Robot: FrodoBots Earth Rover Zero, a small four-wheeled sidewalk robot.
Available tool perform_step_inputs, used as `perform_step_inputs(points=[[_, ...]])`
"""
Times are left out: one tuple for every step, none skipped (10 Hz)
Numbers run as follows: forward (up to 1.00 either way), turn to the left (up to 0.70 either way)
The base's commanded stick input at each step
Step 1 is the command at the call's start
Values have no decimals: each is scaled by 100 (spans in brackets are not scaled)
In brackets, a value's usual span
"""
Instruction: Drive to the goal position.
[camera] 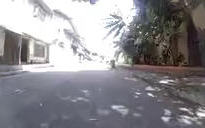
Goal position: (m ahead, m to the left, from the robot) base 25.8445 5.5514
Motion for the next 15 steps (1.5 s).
perform_step_inputs(points=[[100, 0], [100, 0], [100, 0], [100, 0], [100, 0], [100, 0], [100, 0], [100, 0], [100, 0], [100, 0], [100, 0], [100, 0], [100, 0], [100, 0], [100, 0]])
